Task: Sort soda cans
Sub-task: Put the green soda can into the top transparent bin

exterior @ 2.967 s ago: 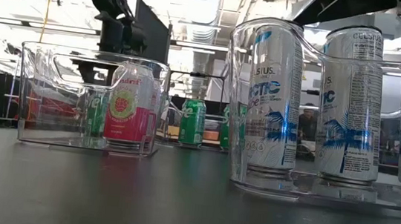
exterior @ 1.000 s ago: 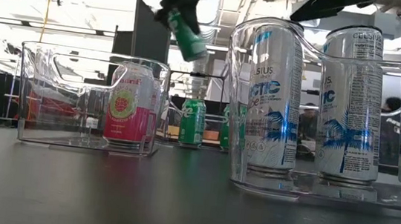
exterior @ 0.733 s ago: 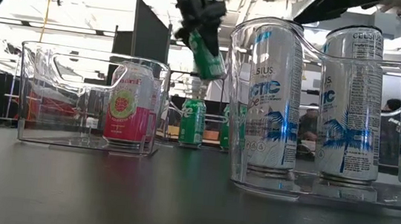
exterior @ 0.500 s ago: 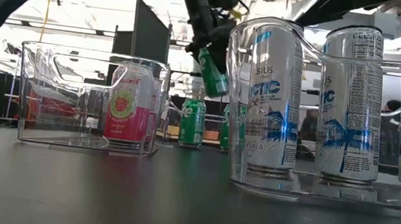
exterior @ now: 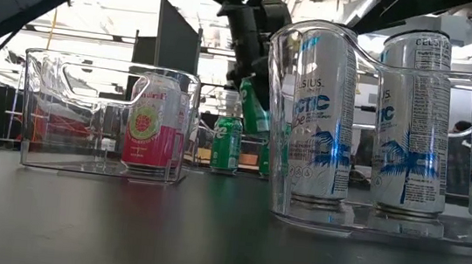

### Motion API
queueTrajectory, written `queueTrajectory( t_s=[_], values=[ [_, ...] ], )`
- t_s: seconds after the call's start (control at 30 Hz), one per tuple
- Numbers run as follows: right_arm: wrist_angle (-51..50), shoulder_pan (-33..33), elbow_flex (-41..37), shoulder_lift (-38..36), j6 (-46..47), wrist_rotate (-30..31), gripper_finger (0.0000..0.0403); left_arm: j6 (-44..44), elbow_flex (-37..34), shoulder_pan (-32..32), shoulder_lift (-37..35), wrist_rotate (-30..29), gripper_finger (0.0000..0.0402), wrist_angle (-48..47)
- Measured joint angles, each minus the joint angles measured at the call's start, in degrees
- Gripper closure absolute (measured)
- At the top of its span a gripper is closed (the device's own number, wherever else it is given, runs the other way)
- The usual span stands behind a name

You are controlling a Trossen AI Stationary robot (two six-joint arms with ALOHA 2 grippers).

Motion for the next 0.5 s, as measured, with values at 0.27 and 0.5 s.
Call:
queueTrajectory(
  t_s=[0.27,0.5],
  values=[
    [0.02,0.0,0.0,0.0,-0.22,0.01,0.0023,1.28,-0.07,0.02,0.76,-0.5,0.0105,1.51],
    [-0.17,0.17,0.0,0.0,0.03,0.0,0.0023,1.74,-0.15,0.0,4.02,-1.84,0.0105,0.64]
  ],
)
